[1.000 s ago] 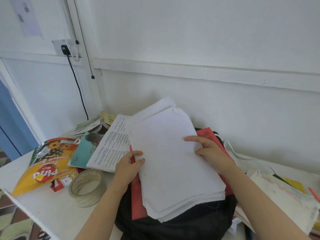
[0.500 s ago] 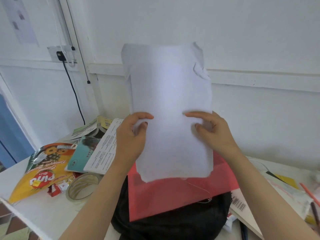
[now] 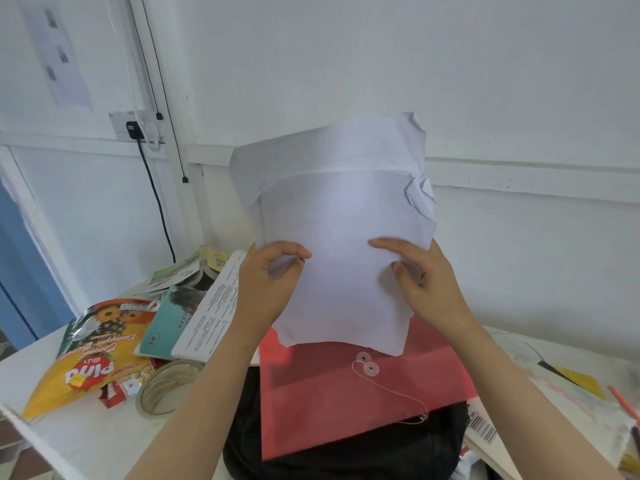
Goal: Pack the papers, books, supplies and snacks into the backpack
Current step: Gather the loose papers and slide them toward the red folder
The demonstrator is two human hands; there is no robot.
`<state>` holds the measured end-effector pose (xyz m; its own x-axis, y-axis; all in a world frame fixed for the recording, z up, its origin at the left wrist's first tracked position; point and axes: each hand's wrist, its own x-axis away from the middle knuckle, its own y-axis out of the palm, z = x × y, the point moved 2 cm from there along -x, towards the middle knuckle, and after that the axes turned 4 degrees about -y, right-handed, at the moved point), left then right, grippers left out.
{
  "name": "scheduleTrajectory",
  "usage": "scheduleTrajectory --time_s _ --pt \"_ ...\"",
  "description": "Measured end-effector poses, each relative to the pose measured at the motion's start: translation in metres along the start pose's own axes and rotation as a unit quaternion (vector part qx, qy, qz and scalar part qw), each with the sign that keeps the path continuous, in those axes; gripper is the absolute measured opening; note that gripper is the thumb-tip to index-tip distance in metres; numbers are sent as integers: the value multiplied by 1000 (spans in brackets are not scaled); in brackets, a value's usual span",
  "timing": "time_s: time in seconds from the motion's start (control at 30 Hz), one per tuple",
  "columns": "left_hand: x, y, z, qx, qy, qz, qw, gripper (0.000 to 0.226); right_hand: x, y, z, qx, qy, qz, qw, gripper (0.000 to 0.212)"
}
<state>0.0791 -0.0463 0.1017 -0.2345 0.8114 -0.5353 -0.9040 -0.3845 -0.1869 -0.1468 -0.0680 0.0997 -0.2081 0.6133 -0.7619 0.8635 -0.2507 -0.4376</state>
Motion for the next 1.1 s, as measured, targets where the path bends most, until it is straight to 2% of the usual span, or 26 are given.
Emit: scheduleTrajectory --time_s 0.13,0.23,0.4,0.47,0.57,0.67,0.83,0.93,1.1 --pt "-1 0 -11 15 -54 -13 998 27 6 7 8 15 14 -15 1000 60" --pt "-1 -1 -13 26 -70 -7 997 32 7 11 8 44 -3 -1 999 56" --pt "-14 -6 -2 39 -50 -5 998 26 1 8 3 38 -26 54 997 45" --pt "-19 -7 3 43 -40 -3 998 24 2 9 5 41 -27 54 997 47" --pt "-24 -6 3 43 -37 2 998 38 11 12 14 44 2 51 998 46" --pt "-23 -4 -5 33 -52 -15 998 36 19 15 21 44 23 49 998 39" --pt "-15 3 -13 46 -76 -27 996 35 11 11 15 54 -9 64 996 41" --pt "-17 4 -10 58 -72 -27 995 31 5 6 10 46 -9 56 997 33" --pt "-24 2 -5 53 -56 -21 997 40 9 6 14 41 -1 38 998 29"
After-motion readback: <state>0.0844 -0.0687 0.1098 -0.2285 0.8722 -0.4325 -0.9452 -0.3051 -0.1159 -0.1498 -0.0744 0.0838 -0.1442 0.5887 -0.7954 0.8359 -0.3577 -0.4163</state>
